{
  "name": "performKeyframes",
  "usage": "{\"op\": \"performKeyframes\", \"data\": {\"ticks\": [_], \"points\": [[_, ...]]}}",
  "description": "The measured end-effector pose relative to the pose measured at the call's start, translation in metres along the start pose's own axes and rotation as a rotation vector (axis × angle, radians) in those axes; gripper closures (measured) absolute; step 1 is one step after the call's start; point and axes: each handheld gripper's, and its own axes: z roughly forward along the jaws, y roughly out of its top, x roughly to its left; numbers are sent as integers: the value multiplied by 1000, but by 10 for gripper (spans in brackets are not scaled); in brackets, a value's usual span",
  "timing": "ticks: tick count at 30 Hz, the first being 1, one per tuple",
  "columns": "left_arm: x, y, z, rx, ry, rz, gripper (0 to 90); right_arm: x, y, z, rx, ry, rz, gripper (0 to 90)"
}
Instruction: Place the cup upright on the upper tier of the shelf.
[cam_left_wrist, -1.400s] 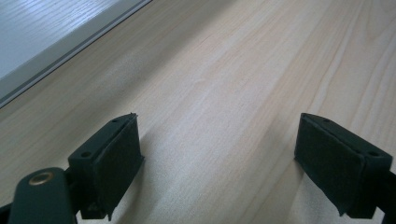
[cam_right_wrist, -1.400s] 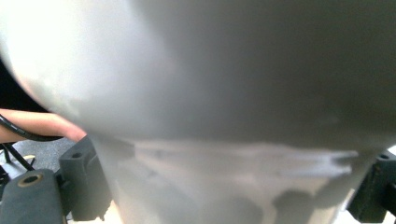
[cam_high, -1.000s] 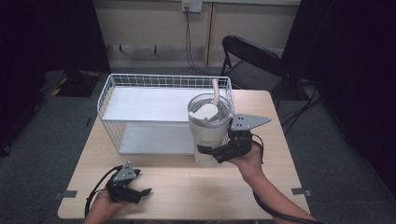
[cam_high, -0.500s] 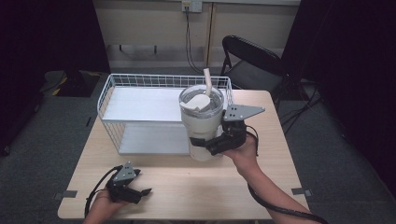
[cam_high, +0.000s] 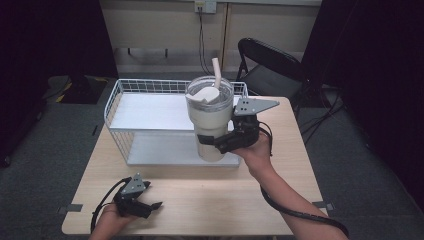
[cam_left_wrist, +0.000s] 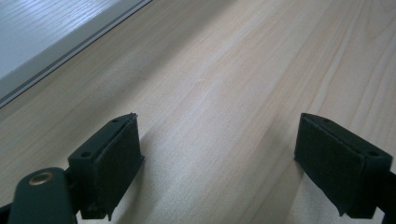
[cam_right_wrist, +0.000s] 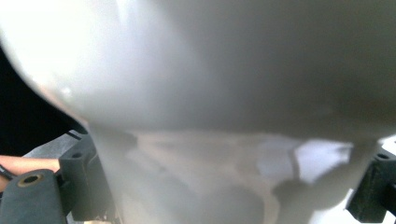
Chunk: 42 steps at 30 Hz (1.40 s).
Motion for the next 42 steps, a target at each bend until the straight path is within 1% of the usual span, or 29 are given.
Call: {"op": "performKeyframes", "data": {"ticks": [1,4,12,18,23,27,36,42], "points": [[0,0,0,0,0,0,138,-1,2,1,-1,-2,-7,101],[0,0,0,0,0,0,138,-3,8,3,-8,-3,-2,101],[0,0,0,-3,2,1,138,-7,19,8,-1,-13,1,101],[0,0,0,-2,1,0,138,-11,27,11,-6,-20,7,101],[0,0,0,-2,1,1,138,-15,37,13,-16,-33,8,101],[0,0,0,-2,1,1,138,-17,42,16,-15,-44,5,101],[0,0,0,-3,1,1,138,-22,49,21,-17,-58,-1,101],[0,0,0,-2,1,0,138,-26,54,27,-20,-77,2,101]]}}
